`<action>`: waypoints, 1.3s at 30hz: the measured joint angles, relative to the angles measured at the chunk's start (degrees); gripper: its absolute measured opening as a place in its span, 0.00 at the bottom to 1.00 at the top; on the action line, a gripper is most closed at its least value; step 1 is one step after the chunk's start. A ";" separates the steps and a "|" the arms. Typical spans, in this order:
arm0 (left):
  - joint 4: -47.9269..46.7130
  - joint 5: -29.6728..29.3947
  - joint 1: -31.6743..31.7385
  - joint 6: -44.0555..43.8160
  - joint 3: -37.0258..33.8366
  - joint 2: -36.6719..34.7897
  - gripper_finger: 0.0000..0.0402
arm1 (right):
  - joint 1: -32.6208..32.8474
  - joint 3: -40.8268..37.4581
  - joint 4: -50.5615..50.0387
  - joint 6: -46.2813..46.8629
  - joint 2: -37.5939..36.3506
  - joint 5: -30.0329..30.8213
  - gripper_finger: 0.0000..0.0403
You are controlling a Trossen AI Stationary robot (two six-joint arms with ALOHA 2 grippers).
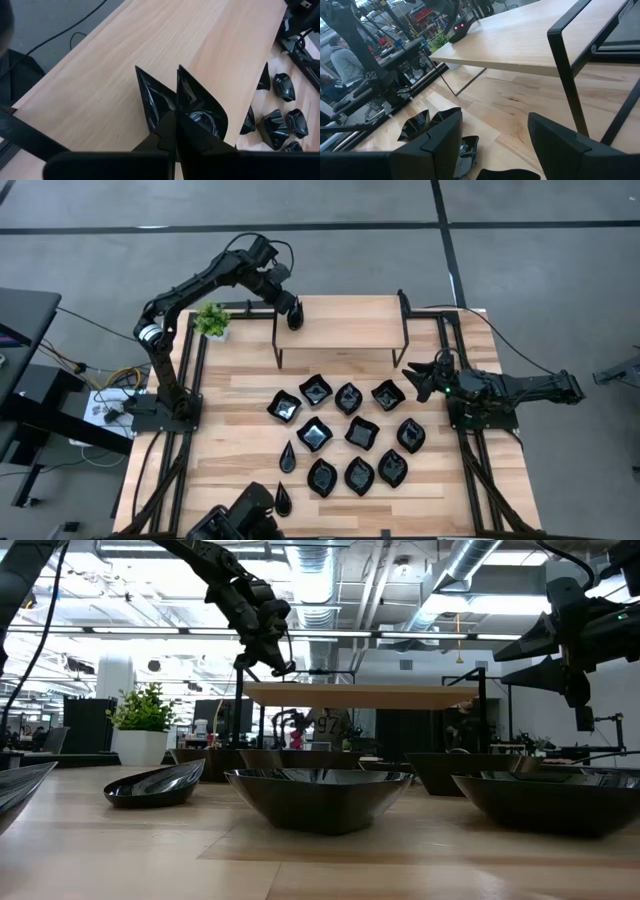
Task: Pick & Place Mini shaped plates
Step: Stack the drop shaped plate on top of the drop shaped plates on the shelf
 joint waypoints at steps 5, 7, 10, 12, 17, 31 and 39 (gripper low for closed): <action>0.14 0.05 0.30 -0.02 0.00 1.28 0.01 | -0.02 0.00 0.00 0.00 0.00 0.02 0.55; 0.15 0.51 0.26 -0.02 0.00 1.89 0.01 | 0.00 0.00 0.00 0.00 0.02 0.00 0.55; 0.30 0.74 0.22 -0.03 0.00 2.40 0.01 | 0.00 0.00 0.00 0.00 0.02 0.00 0.55; 0.42 0.76 0.26 -0.17 0.00 2.31 0.01 | -0.02 0.00 0.02 0.00 0.00 0.02 0.55; 0.50 0.72 0.28 -0.24 0.00 1.88 0.01 | 0.00 0.00 0.02 0.00 0.02 0.01 0.55; 1.31 -1.11 0.17 -0.05 0.00 2.25 0.14 | -0.02 0.00 0.02 -0.01 0.02 0.01 0.55; 3.23 -4.86 0.33 -0.72 0.00 0.86 0.18 | -0.02 0.00 0.02 -0.02 0.00 0.02 0.55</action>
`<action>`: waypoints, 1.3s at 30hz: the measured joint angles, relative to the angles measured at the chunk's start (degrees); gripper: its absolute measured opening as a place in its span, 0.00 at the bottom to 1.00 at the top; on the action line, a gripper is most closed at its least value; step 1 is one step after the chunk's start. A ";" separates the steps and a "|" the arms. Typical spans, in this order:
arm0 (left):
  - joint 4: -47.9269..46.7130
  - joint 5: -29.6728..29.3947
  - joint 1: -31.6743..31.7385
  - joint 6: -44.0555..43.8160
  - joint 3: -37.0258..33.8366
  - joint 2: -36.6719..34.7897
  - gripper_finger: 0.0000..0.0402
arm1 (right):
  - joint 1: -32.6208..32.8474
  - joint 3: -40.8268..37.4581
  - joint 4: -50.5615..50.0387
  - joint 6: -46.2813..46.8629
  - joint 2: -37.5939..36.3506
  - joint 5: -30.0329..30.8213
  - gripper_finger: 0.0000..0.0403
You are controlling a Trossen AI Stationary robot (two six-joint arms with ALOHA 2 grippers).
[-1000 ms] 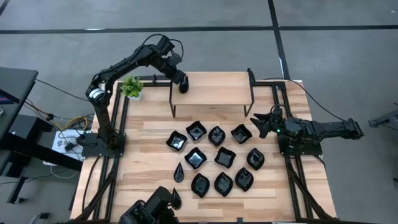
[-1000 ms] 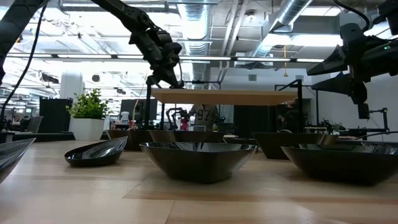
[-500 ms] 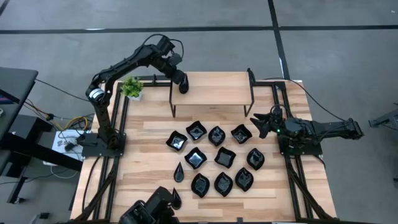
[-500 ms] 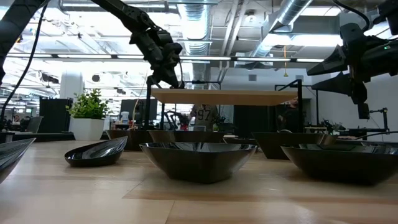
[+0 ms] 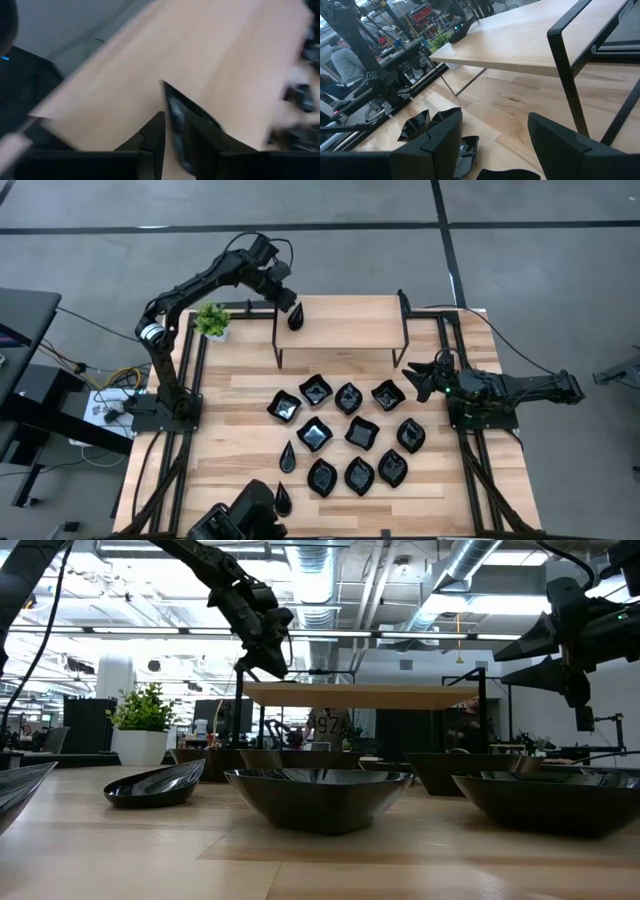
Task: Pick & Place Mini shaped plates
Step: Stack the drop shaped plate on top of the drop shaped plates on the shelf
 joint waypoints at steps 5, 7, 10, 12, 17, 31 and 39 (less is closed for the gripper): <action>3.51 0.05 -0.78 0.54 0.00 -0.30 0.18 | 0.02 0.00 0.00 0.00 0.02 -0.02 0.55; 6.29 2.21 -2.44 0.56 0.00 -0.51 0.18 | 0.00 0.00 0.00 0.00 0.01 -0.02 0.55; 10.39 3.18 -5.36 0.70 0.00 -0.51 0.18 | 0.01 0.00 0.01 0.00 0.02 -0.02 0.55; 12.43 1.75 -7.25 0.84 0.00 -0.51 0.18 | 0.02 0.00 0.00 0.00 0.02 -0.01 0.55; 12.71 -9.90 -10.50 3.58 0.00 -0.49 0.19 | 0.02 0.00 0.01 0.00 0.00 -0.01 0.55; 12.79 -10.77 -11.01 -0.81 0.00 3.61 0.19 | 0.04 0.00 0.01 0.00 0.00 -0.04 0.55; 11.38 -12.14 -11.07 -0.86 -0.04 4.34 0.19 | 0.04 0.00 0.02 0.00 0.00 -0.07 0.55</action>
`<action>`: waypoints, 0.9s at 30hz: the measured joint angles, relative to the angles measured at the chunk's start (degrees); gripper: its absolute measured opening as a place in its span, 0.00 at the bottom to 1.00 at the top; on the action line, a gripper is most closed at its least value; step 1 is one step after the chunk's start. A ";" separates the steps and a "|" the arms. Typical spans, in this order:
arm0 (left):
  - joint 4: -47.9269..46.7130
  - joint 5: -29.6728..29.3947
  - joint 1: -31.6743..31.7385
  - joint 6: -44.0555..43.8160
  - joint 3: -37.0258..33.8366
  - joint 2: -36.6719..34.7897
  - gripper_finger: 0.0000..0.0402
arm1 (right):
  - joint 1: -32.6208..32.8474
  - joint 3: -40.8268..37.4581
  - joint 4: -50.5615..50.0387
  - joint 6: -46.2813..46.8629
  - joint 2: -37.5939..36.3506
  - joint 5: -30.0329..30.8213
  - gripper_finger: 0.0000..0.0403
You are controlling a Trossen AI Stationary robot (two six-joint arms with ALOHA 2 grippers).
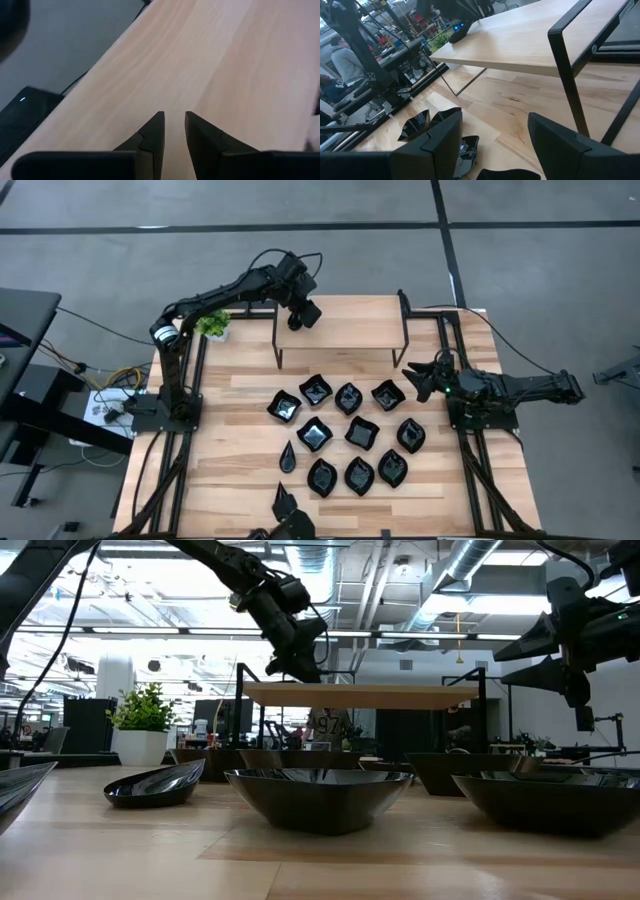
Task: Pick & Place Mini shaped plates
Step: Stack the drop shaped plate on top of the drop shaped plates on the shelf
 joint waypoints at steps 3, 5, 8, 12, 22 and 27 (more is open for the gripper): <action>0.00 -1.34 0.03 0.00 0.00 0.00 0.19 | 0.00 0.00 -0.01 0.00 0.00 -0.02 0.55; -0.04 -1.44 0.24 -0.01 0.00 0.00 0.19 | 0.00 0.00 -0.02 0.00 0.02 -0.02 0.55; -0.26 -1.76 0.28 -0.01 0.00 0.00 0.19 | 0.00 0.00 -0.02 0.00 0.02 -0.02 0.55; -0.89 -3.72 0.28 0.00 0.00 0.00 0.19 | 0.00 0.00 0.00 0.00 0.02 -0.02 0.55; -1.77 -5.05 0.81 0.09 0.00 -0.44 0.19 | 0.00 0.00 0.00 0.00 0.00 -0.01 0.55; -0.71 -4.78 0.63 0.35 0.16 -2.37 0.19 | -0.04 0.00 0.00 -0.01 0.01 0.00 0.55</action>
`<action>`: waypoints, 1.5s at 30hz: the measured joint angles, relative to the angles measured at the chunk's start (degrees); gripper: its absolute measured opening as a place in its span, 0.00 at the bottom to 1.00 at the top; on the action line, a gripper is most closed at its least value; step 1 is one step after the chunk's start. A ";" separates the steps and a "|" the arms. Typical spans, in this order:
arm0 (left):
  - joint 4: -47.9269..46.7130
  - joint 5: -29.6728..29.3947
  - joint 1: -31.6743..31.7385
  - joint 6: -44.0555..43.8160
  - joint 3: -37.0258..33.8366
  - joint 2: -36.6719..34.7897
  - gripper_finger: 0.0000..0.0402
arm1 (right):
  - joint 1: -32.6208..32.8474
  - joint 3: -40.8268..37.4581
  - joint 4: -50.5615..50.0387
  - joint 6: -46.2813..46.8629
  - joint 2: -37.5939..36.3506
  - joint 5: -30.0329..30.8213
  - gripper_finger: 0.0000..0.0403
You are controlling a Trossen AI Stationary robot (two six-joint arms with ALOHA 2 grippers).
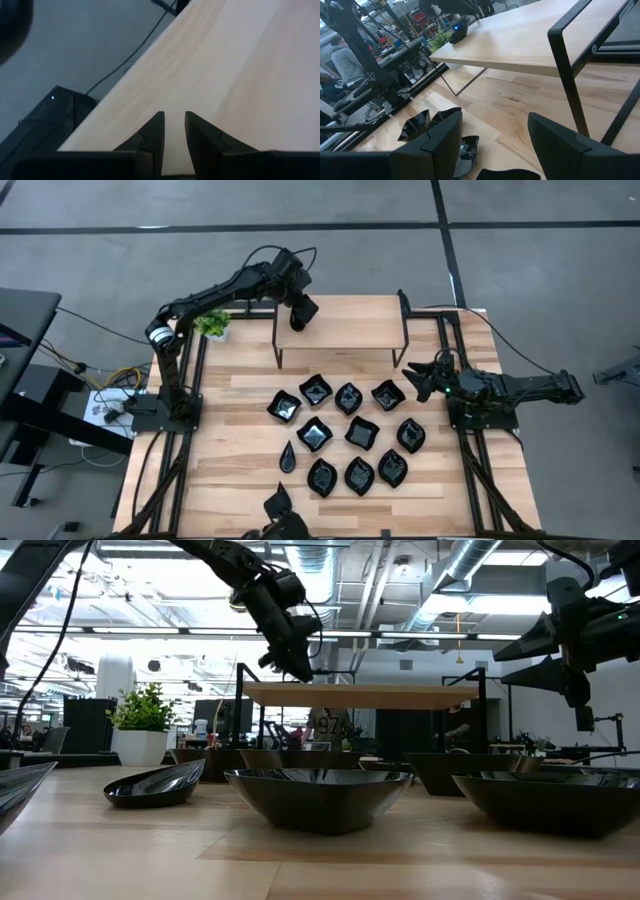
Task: Pick & Place Mini shaped plates
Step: Stack the drop shaped plate on top of the drop shaped plates on the shelf
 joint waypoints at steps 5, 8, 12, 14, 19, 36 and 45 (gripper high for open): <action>-1.50 0.67 -0.35 -2.46 0.04 -5.84 0.19 | 0.00 0.00 -0.01 -0.01 -0.01 0.01 0.55; -6.79 1.01 -2.19 -6.10 0.13 -10.47 0.19 | 0.00 0.00 0.00 -0.01 0.01 0.00 0.55; -15.78 1.05 -6.48 -13.02 0.13 -14.79 0.19 | 0.00 0.00 0.00 0.00 -0.01 0.01 0.55; -19.73 -0.36 -9.54 -16.58 0.13 -16.51 0.19 | 0.00 0.00 0.00 -0.01 -0.01 0.00 0.55; -24.67 -1.58 -18.20 -28.12 -1.85 -20.69 0.19 | 0.02 0.00 -0.01 -0.01 -0.01 0.01 0.55; -8.68 -3.88 -50.56 -80.22 -31.63 -29.90 0.19 | 0.04 0.00 -0.02 -0.03 0.01 0.00 0.55; 13.15 -8.26 -55.32 -88.21 -46.82 -29.90 0.19 | 0.04 0.00 -0.02 -0.03 0.00 -0.02 0.55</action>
